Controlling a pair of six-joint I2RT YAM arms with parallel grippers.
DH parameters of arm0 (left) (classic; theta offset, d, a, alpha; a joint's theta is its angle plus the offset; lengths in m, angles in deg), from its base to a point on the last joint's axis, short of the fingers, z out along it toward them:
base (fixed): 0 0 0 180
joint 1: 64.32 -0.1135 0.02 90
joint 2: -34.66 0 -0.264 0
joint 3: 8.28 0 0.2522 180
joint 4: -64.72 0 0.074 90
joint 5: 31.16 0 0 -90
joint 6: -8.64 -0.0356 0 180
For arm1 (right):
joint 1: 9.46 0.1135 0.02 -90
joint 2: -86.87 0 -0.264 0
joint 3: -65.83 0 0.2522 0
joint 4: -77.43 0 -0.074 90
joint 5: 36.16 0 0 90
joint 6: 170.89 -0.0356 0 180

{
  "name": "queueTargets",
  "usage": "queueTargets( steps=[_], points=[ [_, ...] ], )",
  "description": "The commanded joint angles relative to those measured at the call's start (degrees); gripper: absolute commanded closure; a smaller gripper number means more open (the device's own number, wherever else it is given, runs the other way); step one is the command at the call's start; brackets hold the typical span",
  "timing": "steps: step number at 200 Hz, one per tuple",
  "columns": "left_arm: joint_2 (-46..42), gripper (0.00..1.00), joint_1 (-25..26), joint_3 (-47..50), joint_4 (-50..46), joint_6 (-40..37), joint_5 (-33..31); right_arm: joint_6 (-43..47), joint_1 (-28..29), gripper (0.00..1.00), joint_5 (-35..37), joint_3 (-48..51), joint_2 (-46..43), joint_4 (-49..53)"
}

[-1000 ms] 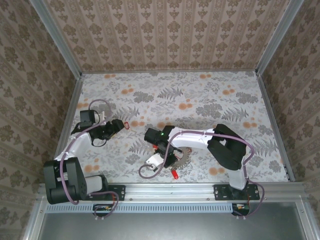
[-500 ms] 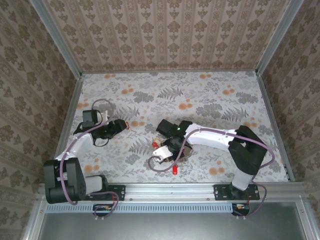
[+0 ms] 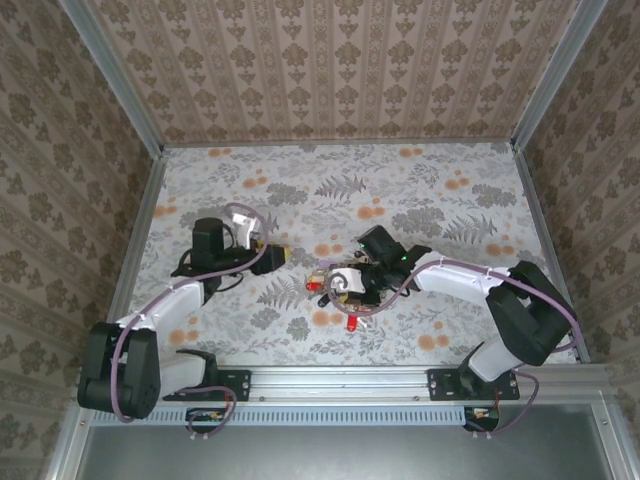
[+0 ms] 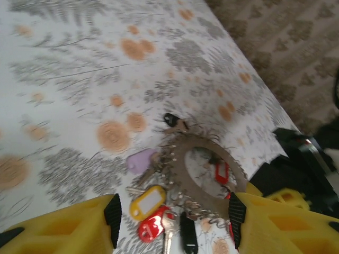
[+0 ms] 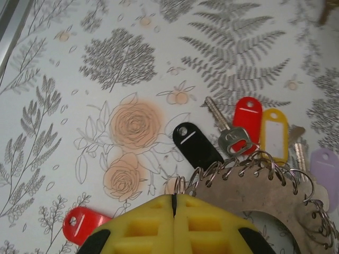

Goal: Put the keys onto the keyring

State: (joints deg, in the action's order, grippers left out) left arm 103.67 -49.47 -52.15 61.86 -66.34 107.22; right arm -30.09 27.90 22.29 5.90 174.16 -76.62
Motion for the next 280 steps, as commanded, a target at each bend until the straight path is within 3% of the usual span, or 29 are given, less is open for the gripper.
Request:
queueTargets(
  steps=[1, 40, 61, 90, 140, 180, 225, 280],
  points=[
    [1.6, 0.42, 3.0, -3.8, 0.7, -9.4, 5.5, -8.4, -2.5, 1.0, -9.1, 2.6, -3.2, -11.7],
    [1.7, 0.42, 6.8, -3.3, 4.1, -18.7, 12.3, -12.8, -6.9, 1.0, -13.8, 5.1, -6.4, -17.6],
    [1.8, 0.42, 9.2, -3.9, 3.0, -22.7, 11.2, -15.6, -8.5, 1.0, -15.3, 6.5, -7.2, -21.7],
    [2.5, 0.42, 10.9, -4.0, 6.5, -22.4, 11.5, -20.7, -9.4, 1.0, -16.8, 8.3, -9.7, -28.9],
    [1.8, 0.42, 17.2, -4.5, 7.7, -23.7, 4.7, -25.2, -10.0, 1.0, -18.5, 8.8, -11.9, -33.4],
    [1.3, 0.49, 19.3, -4.7, 8.8, -25.5, -1.0, -28.9, -10.2, 1.0, -19.1, 8.7, -13.7, -36.7],
    [2.0, 0.5, 21.7, -5.6, 7.8, -29.0, -5.9, -28.7, -10.0, 1.0, -19.8, 8.1, -13.9, -35.7],
    [3.5, 0.56, 23.4, -6.3, 6.4, -30.3, -4.4, -26.0, -7.8, 1.0, -18.7, 7.2, -13.7, -32.3]
  ],
)
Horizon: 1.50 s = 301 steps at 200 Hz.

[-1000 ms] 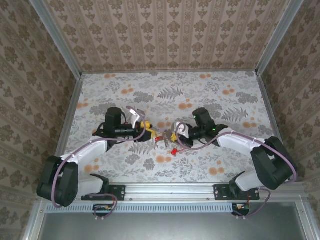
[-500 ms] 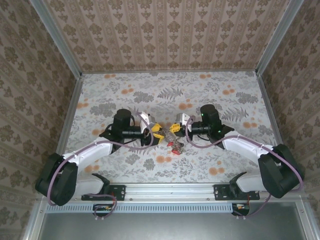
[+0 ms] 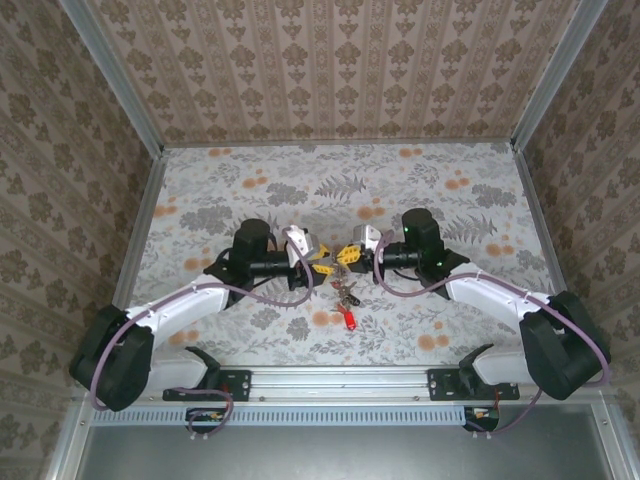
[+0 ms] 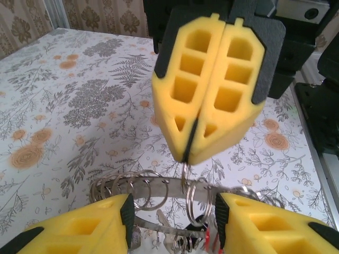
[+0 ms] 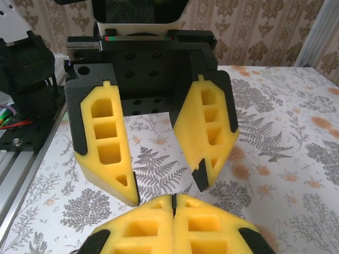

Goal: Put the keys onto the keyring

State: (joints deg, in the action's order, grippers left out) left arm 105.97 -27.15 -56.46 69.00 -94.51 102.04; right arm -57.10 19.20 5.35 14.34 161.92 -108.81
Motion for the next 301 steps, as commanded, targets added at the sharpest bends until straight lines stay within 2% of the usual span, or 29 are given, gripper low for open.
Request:
queueTargets(
  steps=[1, 37, 78, 91, 109, 139, 159, 180, 219, 256, 301],
  points=[
    [1.2, 0.56, 1.2, -2.0, -0.7, -2.1, 0.8, 1.0, 0.9, 1.0, -1.7, -1.3, -1.4, -0.2],
    [2.6, 0.59, 2.8, -2.1, -0.7, -2.1, 1.2, 1.0, 1.6, 1.0, -0.8, -1.2, -1.2, -0.4],
    [3.1, 0.73, 3.2, -2.2, -0.1, -2.4, 0.7, 2.2, 2.5, 1.0, -0.3, -1.6, -0.7, 0.7],
    [3.0, 0.8, 3.1, -2.4, -0.8, -3.2, 0.3, 2.5, 2.6, 1.0, -0.2, -1.5, -0.7, 1.0],
    [2.9, 1.0, 3.1, -3.0, -2.9, -5.2, 0.1, 3.7, 2.5, 1.0, 0.0, -1.6, -0.9, 2.6],
    [1.9, 1.0, 3.3, -3.5, -5.6, -7.4, -1.5, 8.4, 2.1, 1.0, 0.1, -3.0, -3.2, 11.9],
    [0.2, 1.0, 3.5, -3.9, -7.3, -9.9, -2.3, 10.8, 0.5, 0.9, -3.2, -4.2, -4.8, 19.6],
    [-1.2, 1.0, 3.9, -4.9, -10.5, -13.3, -2.3, 13.0, 0.0, 0.78, -2.9, -3.9, -6.4, 23.4],
    [-2.9, 1.0, 4.1, -5.6, -10.9, -15.7, -0.8, 12.6, -0.2, 0.73, -1.0, -2.9, -6.9, 22.9],
    [-2.7, 1.0, 4.5, -6.7, -10.5, -15.7, 0.3, 8.7, 0.3, 0.68, 1.0, -1.1, -5.9, 16.1],
    [-2.2, 1.0, 4.9, -7.1, -10.2, -15.7, 1.8, 8.6, 1.8, 0.7, 2.4, -1.9, -4.3, 15.1]
  ],
)
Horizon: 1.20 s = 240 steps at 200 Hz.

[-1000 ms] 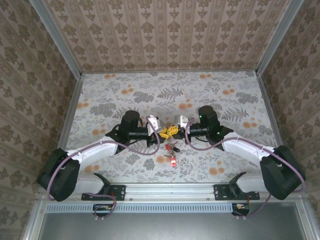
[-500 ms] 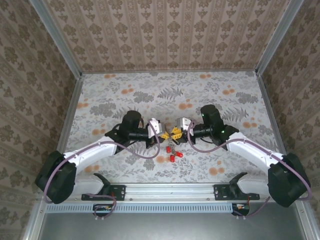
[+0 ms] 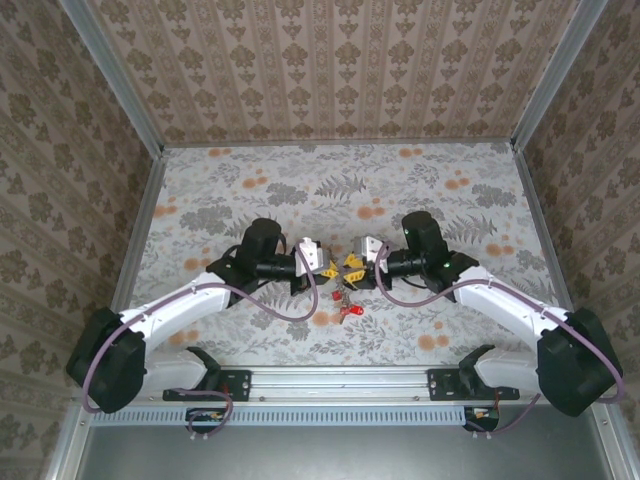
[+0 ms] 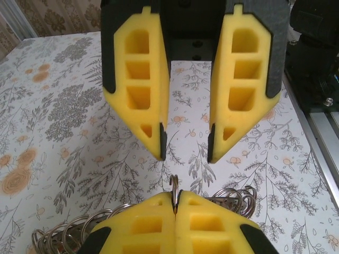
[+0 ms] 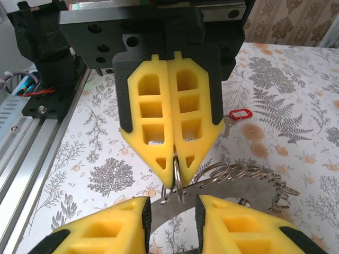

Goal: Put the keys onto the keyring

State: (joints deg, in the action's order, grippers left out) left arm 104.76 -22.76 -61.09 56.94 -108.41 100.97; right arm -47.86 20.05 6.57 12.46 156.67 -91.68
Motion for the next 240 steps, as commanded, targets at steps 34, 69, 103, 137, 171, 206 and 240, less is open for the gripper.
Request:
queueTargets(
  steps=[34, 69, 103, 137, 171, 206, 240],
  points=[
    [-1.1, 1.0, 0.6, -2.8, 1.7, -1.7, 3.3, 0.1, 2.0, 0.77, 3.2, 0.4, 1.2, -3.0],
    [-1.0, 1.0, 0.7, -3.1, 1.5, -1.4, 3.5, 2.1, 2.9, 0.99, 4.0, 0.3, 1.1, -1.8],
    [-2.6, 0.61, 0.6, -3.7, -1.6, 0.7, 1.6, 2.7, 3.5, 1.0, 6.9, 2.1, -1.2, -5.4],
    [-8.0, 0.34, 0.3, -6.5, -22.1, -7.5, 3.7, 2.6, 4.4, 1.0, 10.5, 3.0, -5.6, -7.6],
    [-14.3, 0.34, -1.4, -5.8, -26.3, -7.9, 1.1, 2.5, 5.8, 1.0, 13.3, 4.6, -10.8, -11.5],
    [-14.6, 0.61, -2.0, -7.7, -25.3, -7.1, -1.4, 1.2, 6.1, 1.0, 11.5, 8.0, -14.3, -20.4],
    [-11.1, 0.7, -1.8, -12.3, -28.7, -10.0, -1.2, -0.3, 7.4, 1.0, 10.7, 9.0, -14.4, -27.9]
  ],
)
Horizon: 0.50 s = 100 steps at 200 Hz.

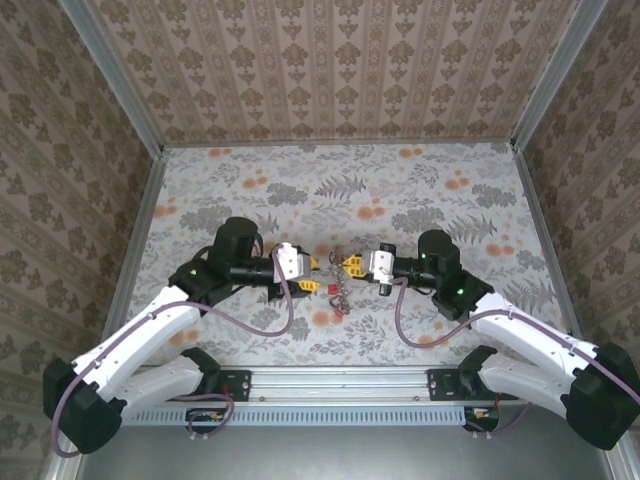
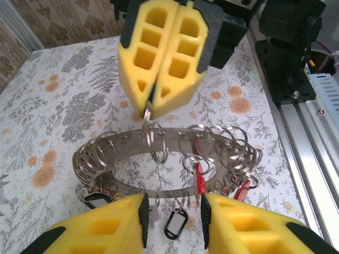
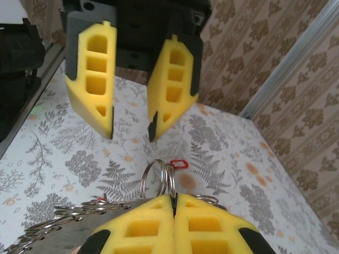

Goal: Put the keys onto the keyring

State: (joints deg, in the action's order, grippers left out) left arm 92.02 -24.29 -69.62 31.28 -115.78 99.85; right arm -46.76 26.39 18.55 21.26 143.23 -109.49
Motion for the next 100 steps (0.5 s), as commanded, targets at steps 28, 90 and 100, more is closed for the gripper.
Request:
queueTargets(
  steps=[28, 90, 100],
  points=[
    [1.8, 1.0, -0.3, -3.6, 0.3, -2.7, 2.0, -1.5, 2.2, 1.0, -1.6, -0.4, -0.3, -12.0],
    [2.4, 0.95, -0.1, -2.7, 5.5, -0.1, 0.4, -1.5, 2.8, 1.0, -3.3, -2.3, 0.9, -10.4],
    [2.5, 0.95, 0.1, -2.4, 7.0, 0.3, 0.3, -1.5, 2.9, 1.0, -3.2, -2.5, 1.1, -10.5]
  ],
)
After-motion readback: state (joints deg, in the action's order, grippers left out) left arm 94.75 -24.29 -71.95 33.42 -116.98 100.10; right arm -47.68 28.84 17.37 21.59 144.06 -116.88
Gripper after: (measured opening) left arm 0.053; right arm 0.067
